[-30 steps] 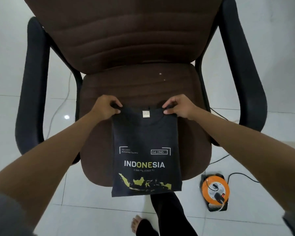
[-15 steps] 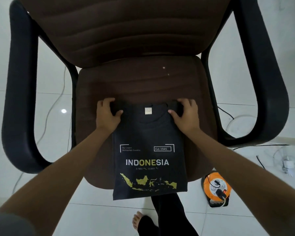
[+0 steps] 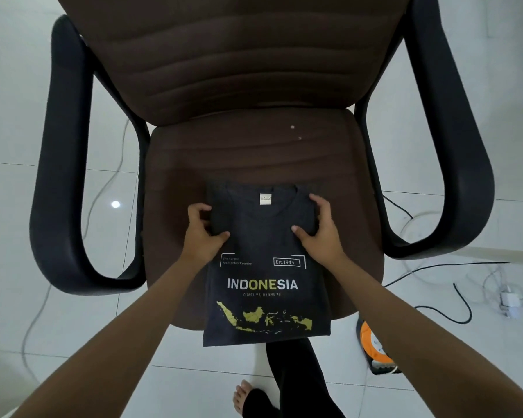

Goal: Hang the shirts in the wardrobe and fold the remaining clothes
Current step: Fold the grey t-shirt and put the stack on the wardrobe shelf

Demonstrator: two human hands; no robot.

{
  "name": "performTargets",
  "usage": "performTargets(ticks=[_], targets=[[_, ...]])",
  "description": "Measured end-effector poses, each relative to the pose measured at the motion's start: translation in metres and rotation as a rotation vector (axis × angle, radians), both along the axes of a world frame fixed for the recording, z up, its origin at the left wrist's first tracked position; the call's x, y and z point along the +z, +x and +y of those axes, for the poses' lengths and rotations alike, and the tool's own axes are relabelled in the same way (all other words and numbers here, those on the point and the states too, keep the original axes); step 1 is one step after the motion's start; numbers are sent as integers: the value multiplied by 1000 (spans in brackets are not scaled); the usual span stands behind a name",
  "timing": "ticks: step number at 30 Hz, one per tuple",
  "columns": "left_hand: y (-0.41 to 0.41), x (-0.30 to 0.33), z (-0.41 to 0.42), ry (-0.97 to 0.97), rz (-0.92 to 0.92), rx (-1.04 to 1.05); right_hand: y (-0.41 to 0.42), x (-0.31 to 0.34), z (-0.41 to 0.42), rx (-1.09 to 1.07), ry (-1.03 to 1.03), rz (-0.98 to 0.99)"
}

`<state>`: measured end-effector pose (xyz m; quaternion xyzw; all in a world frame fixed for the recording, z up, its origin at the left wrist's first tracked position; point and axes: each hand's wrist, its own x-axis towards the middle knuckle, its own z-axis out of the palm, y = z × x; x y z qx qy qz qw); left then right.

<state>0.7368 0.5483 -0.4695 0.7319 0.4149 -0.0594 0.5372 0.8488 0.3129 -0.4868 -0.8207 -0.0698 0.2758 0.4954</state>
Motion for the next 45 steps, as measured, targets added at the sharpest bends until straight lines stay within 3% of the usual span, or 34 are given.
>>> performTargets(ticks=[4,10,21,34,45], targets=[[9,7,-3,-35,-37,-93,7,6,7,169,-39,29],[7,46,-22,-129,-42,-33,3,34,17,176,-119,19],[-70,150,-42,-18,-218,-78,-63,152,14,259,-70,-293],[-262,307,-60,146,-528,94,-209,322,19,413,151,-668],[-437,453,3,524,-705,366,-330,464,138,643,487,-832]])
